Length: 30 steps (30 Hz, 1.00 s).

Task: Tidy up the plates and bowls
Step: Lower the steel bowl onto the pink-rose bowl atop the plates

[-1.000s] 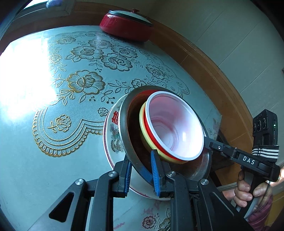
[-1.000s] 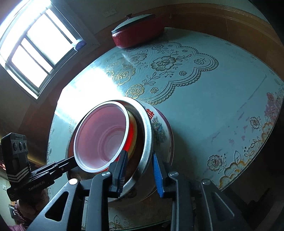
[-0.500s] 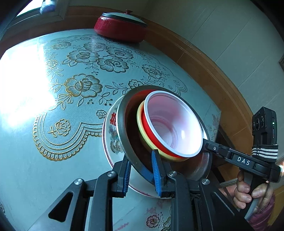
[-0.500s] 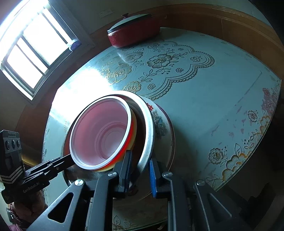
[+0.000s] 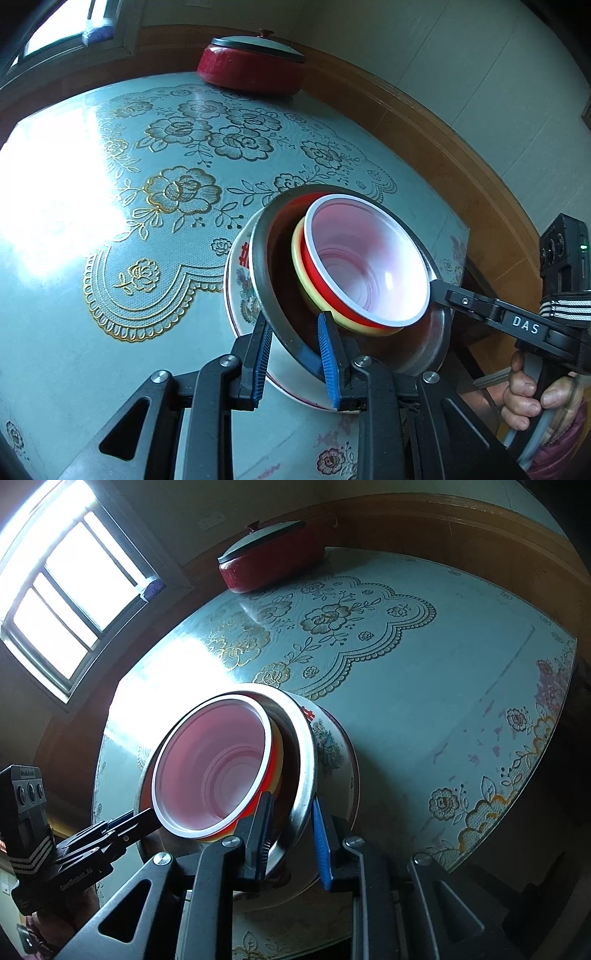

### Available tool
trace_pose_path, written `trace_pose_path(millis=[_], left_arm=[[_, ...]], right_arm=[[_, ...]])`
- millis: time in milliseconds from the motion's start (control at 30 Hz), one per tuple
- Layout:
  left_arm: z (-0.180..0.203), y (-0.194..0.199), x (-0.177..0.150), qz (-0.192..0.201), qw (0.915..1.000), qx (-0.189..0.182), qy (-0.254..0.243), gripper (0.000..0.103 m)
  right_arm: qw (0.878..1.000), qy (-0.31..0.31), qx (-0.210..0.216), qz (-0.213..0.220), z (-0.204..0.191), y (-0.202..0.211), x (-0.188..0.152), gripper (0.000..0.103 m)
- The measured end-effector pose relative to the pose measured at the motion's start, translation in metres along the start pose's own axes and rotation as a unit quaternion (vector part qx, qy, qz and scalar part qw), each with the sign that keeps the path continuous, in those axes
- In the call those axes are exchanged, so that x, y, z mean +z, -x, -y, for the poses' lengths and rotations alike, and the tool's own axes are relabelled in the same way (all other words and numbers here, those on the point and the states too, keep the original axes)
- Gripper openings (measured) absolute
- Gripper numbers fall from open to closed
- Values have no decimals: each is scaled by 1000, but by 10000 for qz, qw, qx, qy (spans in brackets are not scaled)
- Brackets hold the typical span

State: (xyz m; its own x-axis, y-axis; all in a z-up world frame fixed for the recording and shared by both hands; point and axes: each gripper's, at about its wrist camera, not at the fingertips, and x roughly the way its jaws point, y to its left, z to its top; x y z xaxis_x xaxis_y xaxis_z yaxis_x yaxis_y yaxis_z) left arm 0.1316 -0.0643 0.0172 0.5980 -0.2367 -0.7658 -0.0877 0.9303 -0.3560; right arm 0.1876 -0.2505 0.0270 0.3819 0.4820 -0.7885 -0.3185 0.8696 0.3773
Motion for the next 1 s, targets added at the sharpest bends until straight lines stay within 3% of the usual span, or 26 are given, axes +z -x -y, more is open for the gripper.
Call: trace_pose_path(millis=[367, 667, 867, 1000], left_arm=[[1, 7, -5, 205, 9982, 352, 445, 26], [-2, 20, -13, 442, 9959, 431, 666, 30], [6, 18, -13, 473, 9952, 671, 523, 30], [4, 12, -12, 403, 9963, 581, 497, 31]], right_arm=[[9997, 212, 115, -57, 3, 1, 2, 19], [9994, 290, 178, -112, 3, -3, -1, 17], [9991, 285, 247, -181, 4, -9, 1, 16], [9995, 294, 140, -17, 4, -5, 1, 17]])
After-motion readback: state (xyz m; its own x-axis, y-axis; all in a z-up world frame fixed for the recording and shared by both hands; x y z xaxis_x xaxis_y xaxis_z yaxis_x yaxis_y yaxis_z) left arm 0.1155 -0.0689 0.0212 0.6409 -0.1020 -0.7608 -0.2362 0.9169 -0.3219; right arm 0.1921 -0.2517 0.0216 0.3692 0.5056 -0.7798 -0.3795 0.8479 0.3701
